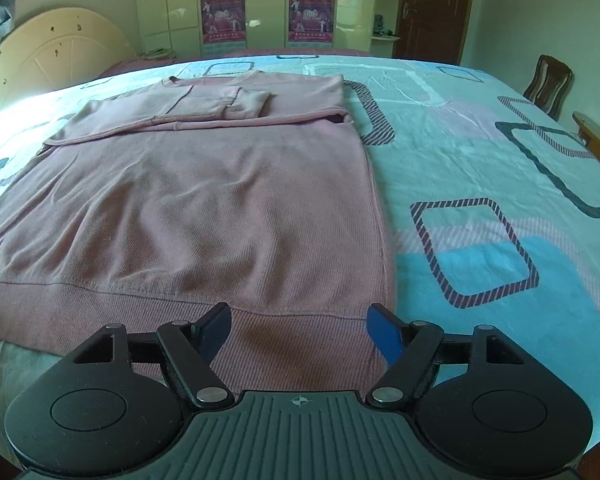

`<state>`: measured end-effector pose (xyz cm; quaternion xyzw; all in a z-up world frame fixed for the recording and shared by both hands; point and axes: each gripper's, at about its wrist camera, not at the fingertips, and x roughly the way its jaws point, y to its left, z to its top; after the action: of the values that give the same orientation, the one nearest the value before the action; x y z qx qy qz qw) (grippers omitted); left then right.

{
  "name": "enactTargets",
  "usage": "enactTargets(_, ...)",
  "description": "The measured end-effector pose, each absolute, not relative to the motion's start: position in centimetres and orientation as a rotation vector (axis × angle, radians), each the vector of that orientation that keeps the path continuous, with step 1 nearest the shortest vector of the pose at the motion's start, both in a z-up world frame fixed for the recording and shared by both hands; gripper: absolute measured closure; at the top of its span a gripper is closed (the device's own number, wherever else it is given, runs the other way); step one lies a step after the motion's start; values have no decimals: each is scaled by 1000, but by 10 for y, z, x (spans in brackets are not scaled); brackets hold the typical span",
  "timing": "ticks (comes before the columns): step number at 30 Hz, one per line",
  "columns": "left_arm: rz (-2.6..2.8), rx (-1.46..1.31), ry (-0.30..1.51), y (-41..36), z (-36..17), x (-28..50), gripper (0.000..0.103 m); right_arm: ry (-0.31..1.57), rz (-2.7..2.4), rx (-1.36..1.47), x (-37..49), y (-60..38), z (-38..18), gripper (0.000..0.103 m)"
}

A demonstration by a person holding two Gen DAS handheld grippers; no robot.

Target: Fold small clothes

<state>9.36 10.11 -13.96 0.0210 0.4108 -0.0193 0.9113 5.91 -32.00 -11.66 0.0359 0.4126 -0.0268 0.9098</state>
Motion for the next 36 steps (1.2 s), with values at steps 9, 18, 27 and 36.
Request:
enactTargets(9, -115, -63, 896, 108, -152, 92, 53, 869, -116, 166, 61, -351, -122, 29)
enactTargets(18, -205, -90, 944, 99, -158, 107, 66, 911, -73, 208, 65, -351, -130, 51)
enactTargets(27, -241, -121, 924, 92, -145, 118, 97, 940, 24, 227, 76, -354, -121, 88)
enactTargets(36, -273, -183, 786, 87, -95, 146, 97, 837, 103, 312, 102, -363, -78, 89)
